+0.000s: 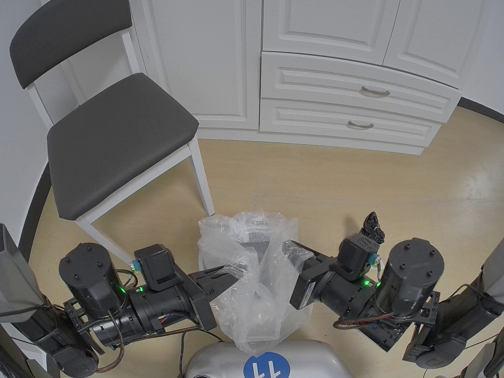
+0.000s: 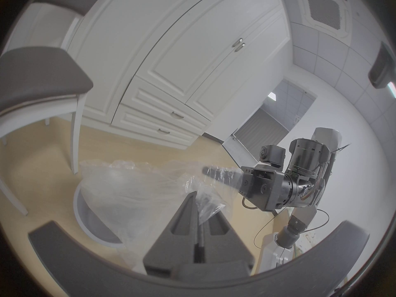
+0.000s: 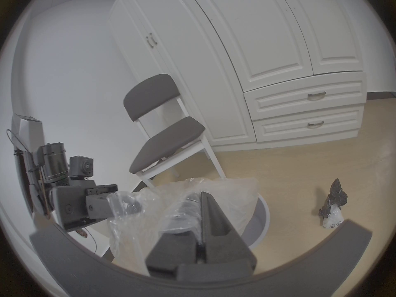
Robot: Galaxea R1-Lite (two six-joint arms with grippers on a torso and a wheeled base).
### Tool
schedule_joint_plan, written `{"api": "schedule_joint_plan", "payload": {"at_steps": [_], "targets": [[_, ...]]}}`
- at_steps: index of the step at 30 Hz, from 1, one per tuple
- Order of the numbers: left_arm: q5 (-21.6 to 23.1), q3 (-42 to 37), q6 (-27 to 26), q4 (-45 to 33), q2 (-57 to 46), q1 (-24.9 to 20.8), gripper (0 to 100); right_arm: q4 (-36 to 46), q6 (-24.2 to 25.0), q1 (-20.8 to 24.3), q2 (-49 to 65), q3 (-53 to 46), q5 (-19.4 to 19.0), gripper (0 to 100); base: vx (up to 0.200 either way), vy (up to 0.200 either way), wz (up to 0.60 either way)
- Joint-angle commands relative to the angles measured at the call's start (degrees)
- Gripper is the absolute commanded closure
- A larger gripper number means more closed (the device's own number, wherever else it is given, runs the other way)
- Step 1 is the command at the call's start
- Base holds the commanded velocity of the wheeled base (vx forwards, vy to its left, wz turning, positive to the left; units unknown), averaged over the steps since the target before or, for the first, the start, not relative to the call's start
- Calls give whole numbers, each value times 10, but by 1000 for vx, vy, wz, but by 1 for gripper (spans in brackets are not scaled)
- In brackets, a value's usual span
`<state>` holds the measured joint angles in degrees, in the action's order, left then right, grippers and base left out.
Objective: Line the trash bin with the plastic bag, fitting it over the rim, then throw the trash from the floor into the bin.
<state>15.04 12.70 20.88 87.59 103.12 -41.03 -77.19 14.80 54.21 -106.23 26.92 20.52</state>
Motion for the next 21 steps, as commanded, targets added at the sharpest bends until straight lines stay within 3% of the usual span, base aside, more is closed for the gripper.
{"api": "schedule_joint_plan", "payload": {"at_steps": [1, 9, 14, 21], "targets": [[0, 12, 17, 1, 41, 4, 100, -2, 12, -29, -40, 18, -2, 100, 0, 0, 0], [-1, 55, 35, 1, 132, 56, 100, -2, 44, -60, -102, 58, -3, 100, 0, 0, 0], [-1, 87, 87, 2, 174, 61, 100, -2, 44, -75, -120, 69, -3, 100, 0, 0, 0], [-2, 98, 96, 2, 202, 61, 100, -1, 53, -88, -143, 84, -4, 100, 0, 0, 0]]}}
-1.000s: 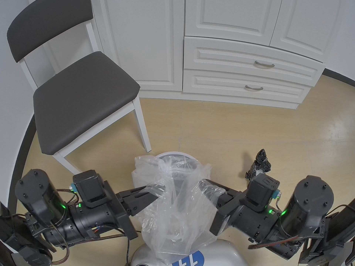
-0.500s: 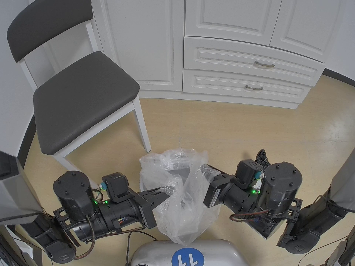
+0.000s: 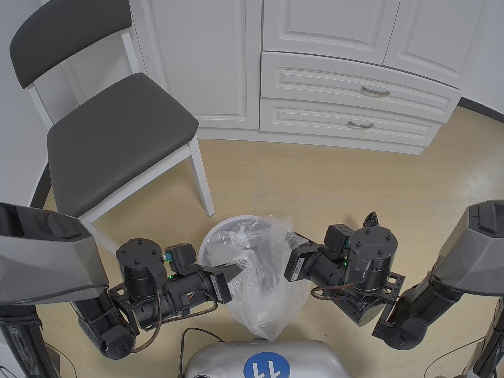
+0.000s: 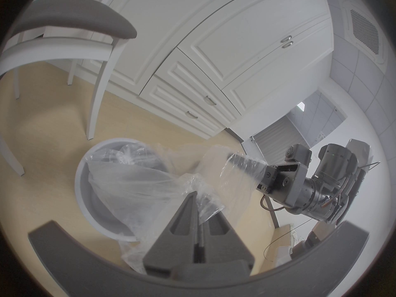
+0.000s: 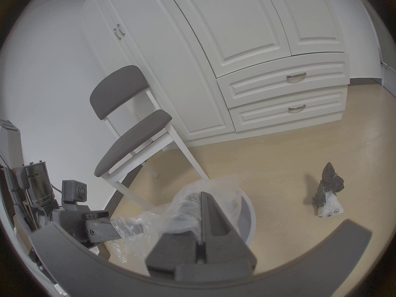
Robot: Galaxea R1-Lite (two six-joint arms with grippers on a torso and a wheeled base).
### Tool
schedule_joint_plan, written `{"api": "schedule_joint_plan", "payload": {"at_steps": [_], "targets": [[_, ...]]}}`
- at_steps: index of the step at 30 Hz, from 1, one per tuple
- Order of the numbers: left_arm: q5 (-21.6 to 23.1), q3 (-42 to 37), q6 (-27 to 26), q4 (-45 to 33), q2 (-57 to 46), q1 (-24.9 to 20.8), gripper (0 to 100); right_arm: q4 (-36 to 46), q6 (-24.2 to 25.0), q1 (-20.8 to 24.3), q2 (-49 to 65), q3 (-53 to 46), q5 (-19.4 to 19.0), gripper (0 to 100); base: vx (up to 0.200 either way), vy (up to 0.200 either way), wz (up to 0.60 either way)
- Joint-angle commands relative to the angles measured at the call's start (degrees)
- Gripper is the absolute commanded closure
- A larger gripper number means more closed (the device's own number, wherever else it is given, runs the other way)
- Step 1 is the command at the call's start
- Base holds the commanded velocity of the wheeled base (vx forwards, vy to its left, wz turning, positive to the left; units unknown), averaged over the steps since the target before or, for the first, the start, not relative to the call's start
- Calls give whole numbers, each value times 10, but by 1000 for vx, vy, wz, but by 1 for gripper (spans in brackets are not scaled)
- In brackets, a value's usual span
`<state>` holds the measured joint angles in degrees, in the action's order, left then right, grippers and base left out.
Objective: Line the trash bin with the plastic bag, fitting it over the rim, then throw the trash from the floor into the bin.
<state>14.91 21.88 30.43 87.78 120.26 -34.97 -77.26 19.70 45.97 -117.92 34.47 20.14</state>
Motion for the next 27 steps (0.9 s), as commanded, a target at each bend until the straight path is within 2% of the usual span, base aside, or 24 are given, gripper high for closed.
{"api": "schedule_joint_plan", "payload": {"at_steps": [1, 9, 14, 18, 27], "targets": [[-1, 7, 1, 0, 33, 1, 100, -1, 5, -5, -29, 9, 0, 100, 0, 0, 0], [-4, 35, 17, 0, 70, 7, 100, -2, 11, -18, -46, 24, 1, 100, 0, 0, 0], [-63, 80, 34, -1, 90, 38, 100, -10, 16, -28, -50, 31, 0, 100, 0, 0, 0], [-72, 101, 63, -1, 103, 41, 100, -12, 21, -36, -58, 41, 0, 100, 0, 0, 0], [-79, 125, 75, -1, 88, 97, 100, -32, 80, -63, -109, 116, 7, 100, 0, 0, 0]]}}
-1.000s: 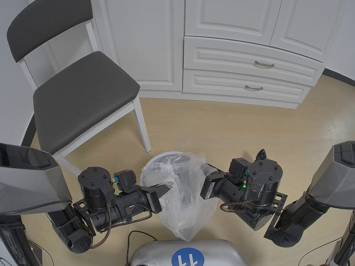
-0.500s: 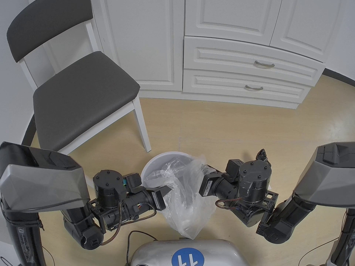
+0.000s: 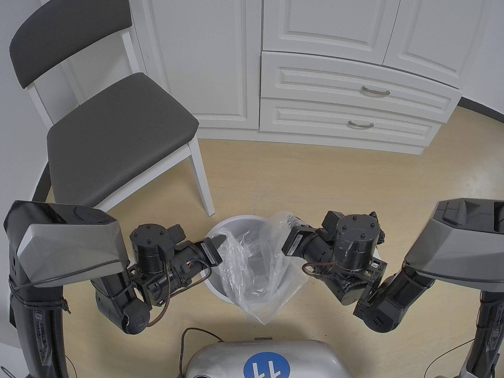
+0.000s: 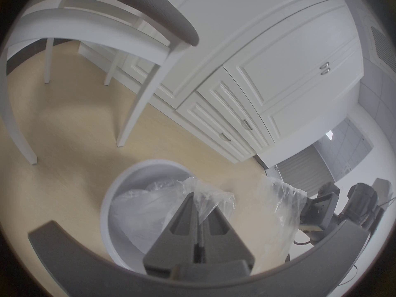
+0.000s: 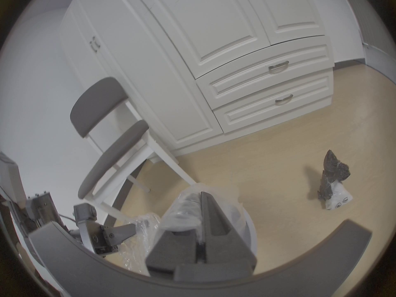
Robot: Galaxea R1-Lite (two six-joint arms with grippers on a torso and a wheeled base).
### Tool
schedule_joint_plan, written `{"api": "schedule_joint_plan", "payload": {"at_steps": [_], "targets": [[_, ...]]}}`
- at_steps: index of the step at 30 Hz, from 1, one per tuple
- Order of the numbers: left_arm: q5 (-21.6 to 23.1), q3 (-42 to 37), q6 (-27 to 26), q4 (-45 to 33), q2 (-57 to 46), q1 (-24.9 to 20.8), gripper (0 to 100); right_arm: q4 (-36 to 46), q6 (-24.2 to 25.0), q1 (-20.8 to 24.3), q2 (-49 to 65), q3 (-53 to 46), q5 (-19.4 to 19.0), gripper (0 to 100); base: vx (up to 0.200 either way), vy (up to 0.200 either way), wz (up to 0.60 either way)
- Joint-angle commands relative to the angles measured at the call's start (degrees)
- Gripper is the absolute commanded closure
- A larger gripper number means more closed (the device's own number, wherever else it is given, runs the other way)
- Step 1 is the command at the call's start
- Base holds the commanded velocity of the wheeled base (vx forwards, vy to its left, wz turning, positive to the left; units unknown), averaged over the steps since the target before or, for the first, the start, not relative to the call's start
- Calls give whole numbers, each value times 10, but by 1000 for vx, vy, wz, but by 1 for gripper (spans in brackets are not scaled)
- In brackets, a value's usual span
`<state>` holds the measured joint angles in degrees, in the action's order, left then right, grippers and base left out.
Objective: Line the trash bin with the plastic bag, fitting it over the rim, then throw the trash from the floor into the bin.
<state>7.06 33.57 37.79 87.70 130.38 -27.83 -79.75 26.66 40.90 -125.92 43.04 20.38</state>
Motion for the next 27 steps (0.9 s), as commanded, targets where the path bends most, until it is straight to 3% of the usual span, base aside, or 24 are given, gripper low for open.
{"api": "schedule_joint_plan", "payload": {"at_steps": [1, 9, 16, 20, 27], "targets": [[1, 9, 2, 0, -22, 37, 100, -7, 16, -23, -41, 49, 6, 100, 0, 0, 0], [8, 7, -8, -2, -43, 74, 100, -1, 16, -83, -121, 115, 19, 100, 0, 0, 0], [24, -14, -32, -1, -45, 74, 100, 6, 11, -93, -147, 124, 19, 100, 0, 0, 0], [27, -20, -42, -1, -38, 65, 100, 1, 8, -79, -139, 111, 18, 100, 0, 0, 0], [28, -23, -48, -1, 8, 36, 100, -10, 44, 9, -122, 77, 19, 100, 0, 0, 0]]}}
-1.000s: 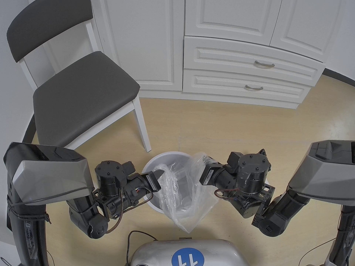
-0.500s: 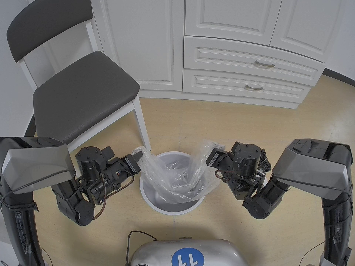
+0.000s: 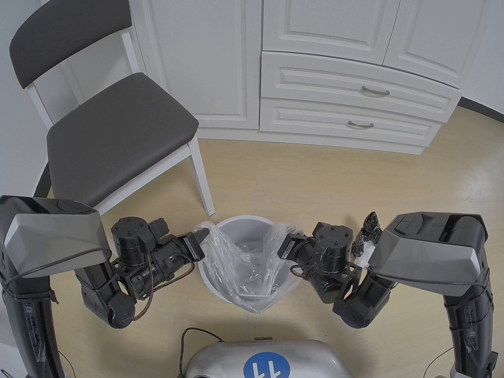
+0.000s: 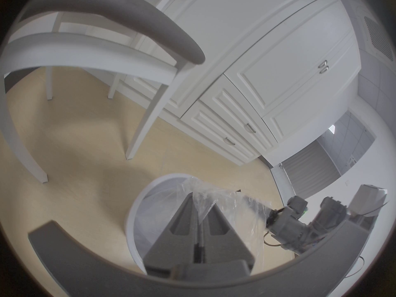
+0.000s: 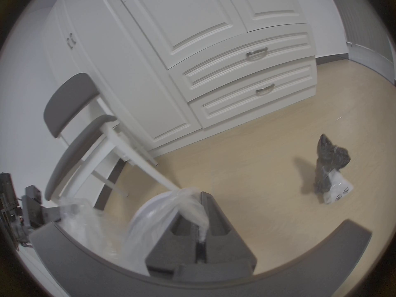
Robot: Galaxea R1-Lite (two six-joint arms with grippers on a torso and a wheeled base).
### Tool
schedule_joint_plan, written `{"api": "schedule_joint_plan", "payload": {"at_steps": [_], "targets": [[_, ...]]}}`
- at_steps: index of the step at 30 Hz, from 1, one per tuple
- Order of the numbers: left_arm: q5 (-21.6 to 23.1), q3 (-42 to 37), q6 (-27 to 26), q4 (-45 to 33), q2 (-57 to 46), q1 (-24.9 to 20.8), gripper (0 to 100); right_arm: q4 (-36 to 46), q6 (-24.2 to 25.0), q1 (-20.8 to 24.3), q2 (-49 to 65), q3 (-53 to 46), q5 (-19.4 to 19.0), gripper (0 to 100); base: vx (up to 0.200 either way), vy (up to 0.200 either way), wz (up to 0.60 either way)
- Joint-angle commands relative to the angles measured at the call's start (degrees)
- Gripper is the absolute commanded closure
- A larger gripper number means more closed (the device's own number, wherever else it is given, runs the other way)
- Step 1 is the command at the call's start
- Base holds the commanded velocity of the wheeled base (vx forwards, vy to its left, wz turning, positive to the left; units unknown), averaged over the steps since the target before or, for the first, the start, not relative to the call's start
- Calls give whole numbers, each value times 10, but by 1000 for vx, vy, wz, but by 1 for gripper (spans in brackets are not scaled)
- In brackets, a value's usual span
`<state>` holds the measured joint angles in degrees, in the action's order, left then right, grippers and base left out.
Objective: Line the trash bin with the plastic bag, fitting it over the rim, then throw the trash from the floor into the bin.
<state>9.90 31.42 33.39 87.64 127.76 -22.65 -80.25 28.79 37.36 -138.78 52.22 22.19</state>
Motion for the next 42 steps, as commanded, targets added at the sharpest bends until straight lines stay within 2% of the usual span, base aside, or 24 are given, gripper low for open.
{"api": "schedule_joint_plan", "payload": {"at_steps": [1, 9, 17, 19, 22, 26, 28, 33, 38, 42], "targets": [[-1, 0, -7, 0, 40, -18, 100, -7, 33, 49, 0, -13, 0, 100, 0, 0, 0], [-5, 15, -13, 0, 70, -13, 100, -39, 93, 46, -80, 39, -1, 100, 0, 0, 0], [-4, 18, -17, 0, 59, 15, 100, -25, 89, 16, -72, 46, -2, 100, 0, 0, 0], [-1, 15, -22, -1, 49, 21, 100, -16, 78, 10, -64, 42, -2, 100, 0, 0, 0], [6, 4, -42, -22, 16, 37, 100, 32, 8, -11, -32, 19, -4, 100, 0, 0, 0], [7, -13, -83, -70, -26, 38, 100, 46, -11, -20, 3, -23, -21, 100, 0, 0, 0], [8, -27, -112, -85, -37, 39, 100, 54, -37, -24, 18, -47, -35, 100, 0, 0, 0], [7, -40, -154, -101, -30, 41, 100, 55, -96, -31, 26, -85, -36, 100, 0, 0, 0], [7, -41, -176, -166, -33, 41, 100, 53, -161, -37, 25, -128, -36, 100, 0, 0, 0], [6, -41, -182, -188, -44, 41, 100, 52, -194, -44, 31, -159, -36, 100, 0, 0, 0]]}}
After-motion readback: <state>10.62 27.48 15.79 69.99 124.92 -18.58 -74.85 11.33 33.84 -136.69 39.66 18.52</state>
